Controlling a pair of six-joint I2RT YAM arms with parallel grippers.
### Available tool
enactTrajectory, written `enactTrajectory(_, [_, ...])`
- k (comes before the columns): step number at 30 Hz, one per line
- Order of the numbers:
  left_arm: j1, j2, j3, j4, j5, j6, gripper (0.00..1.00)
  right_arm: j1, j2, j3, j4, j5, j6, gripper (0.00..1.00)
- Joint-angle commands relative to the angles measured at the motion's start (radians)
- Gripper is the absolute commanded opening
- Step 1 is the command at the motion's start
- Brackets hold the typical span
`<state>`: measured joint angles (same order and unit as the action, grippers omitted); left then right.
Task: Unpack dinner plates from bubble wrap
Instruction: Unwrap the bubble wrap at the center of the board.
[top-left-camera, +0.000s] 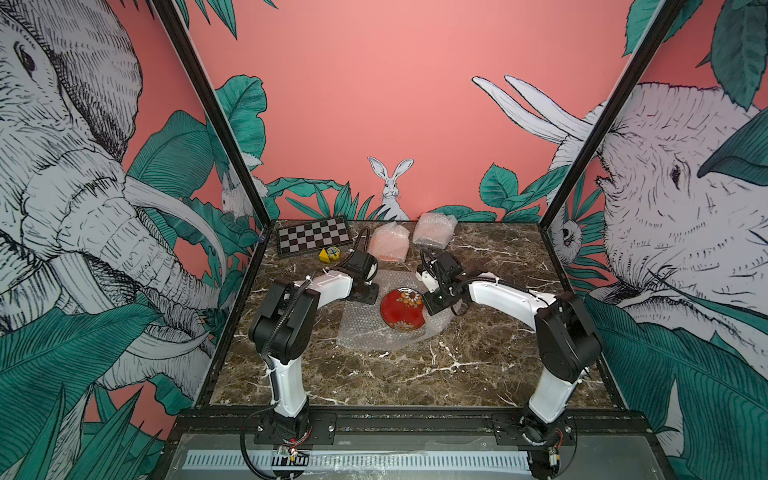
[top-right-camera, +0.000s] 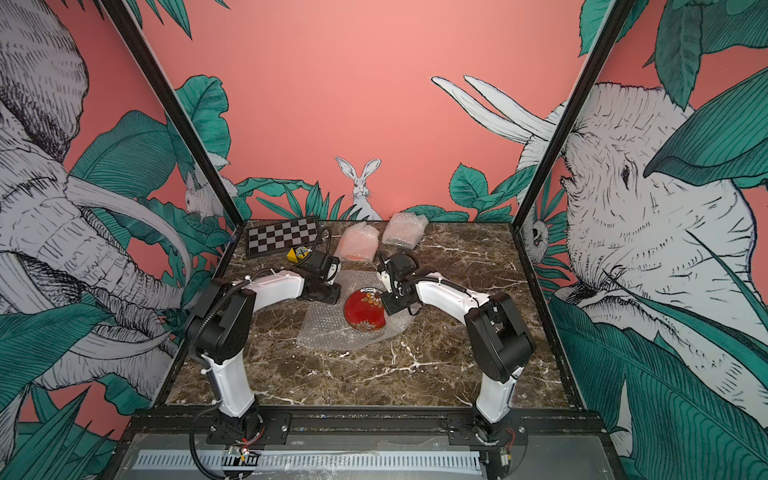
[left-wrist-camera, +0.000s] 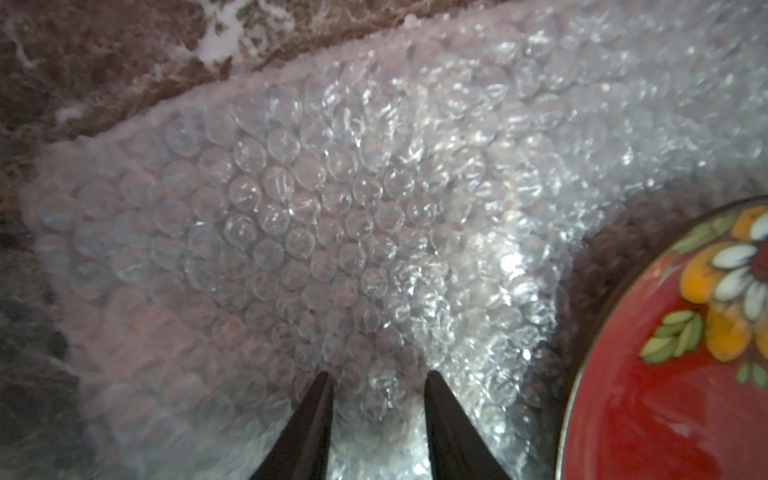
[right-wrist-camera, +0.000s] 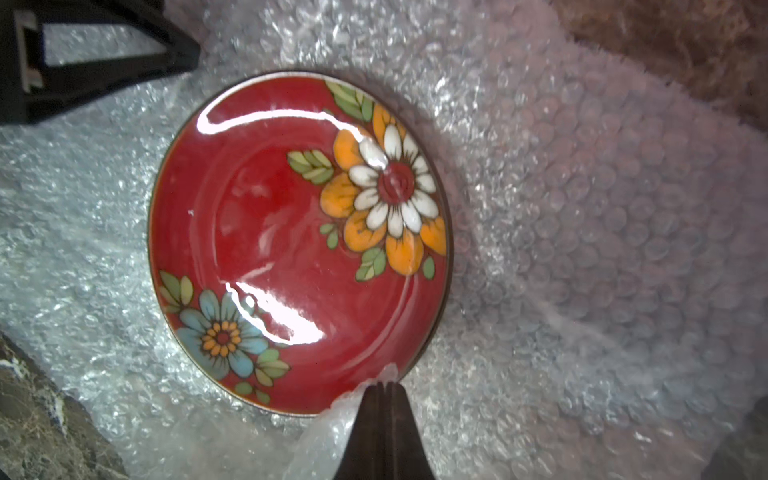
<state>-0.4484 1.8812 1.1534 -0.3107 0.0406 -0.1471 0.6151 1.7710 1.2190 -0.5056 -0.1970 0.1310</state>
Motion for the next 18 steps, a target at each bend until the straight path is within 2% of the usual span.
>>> enactTrajectory(1, [0.000,-0.020,-0.033,-0.039,0.012,-0.017,0.40,0.007,-0.049,-0.041,-0.005,-0.006,0.006,0.06])
enactTrajectory(11, [0.000,-0.015,-0.037,-0.041,0.008,-0.012,0.40,0.008,-0.137,-0.170,-0.033,0.015,0.023,0.07])
enactTrajectory(18, [0.000,-0.012,-0.035,-0.041,0.012,-0.011,0.40,0.008,-0.219,-0.261,-0.053,0.043,0.053,0.12])
